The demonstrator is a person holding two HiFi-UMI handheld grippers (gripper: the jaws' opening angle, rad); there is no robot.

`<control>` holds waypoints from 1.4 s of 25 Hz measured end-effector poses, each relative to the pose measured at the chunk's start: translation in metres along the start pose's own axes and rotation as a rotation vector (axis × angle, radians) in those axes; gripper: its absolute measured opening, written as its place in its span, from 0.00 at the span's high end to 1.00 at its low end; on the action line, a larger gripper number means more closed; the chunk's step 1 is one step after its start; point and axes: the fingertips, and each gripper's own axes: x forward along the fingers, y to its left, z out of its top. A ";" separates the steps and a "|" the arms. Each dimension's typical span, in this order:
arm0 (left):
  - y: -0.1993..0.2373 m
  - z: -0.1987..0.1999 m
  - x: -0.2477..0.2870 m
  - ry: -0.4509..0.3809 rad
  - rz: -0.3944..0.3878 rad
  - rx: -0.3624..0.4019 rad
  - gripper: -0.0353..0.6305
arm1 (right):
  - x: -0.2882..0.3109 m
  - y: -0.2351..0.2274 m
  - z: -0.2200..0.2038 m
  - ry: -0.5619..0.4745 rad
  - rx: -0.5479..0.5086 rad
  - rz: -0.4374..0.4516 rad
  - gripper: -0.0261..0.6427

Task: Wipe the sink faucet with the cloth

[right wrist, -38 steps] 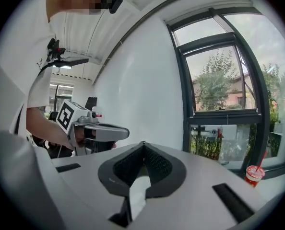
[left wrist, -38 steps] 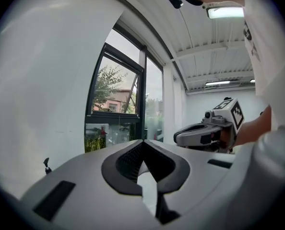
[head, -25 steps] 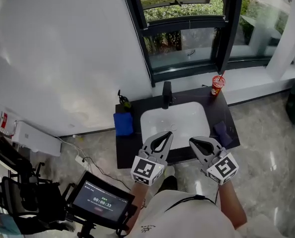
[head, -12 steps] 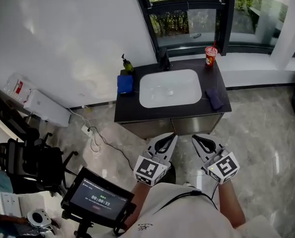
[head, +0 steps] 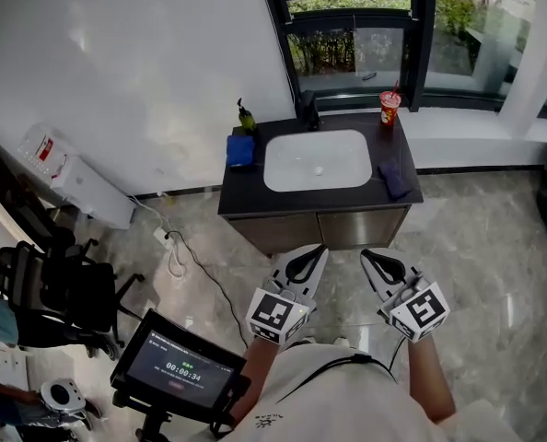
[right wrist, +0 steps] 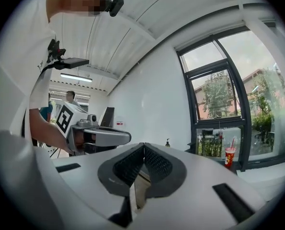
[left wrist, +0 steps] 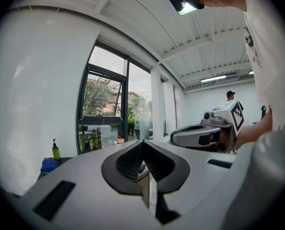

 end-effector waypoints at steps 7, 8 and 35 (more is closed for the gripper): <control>0.005 0.015 -0.040 -0.022 -0.011 -0.009 0.96 | 0.006 0.054 0.023 0.011 0.010 0.036 0.95; 0.006 0.013 -0.046 -0.022 -0.013 -0.009 0.96 | 0.008 0.060 0.022 0.011 0.009 0.034 0.95; -0.001 -0.004 -0.062 -0.024 -0.065 0.011 0.96 | 0.003 0.081 0.004 0.016 -0.017 -0.021 0.95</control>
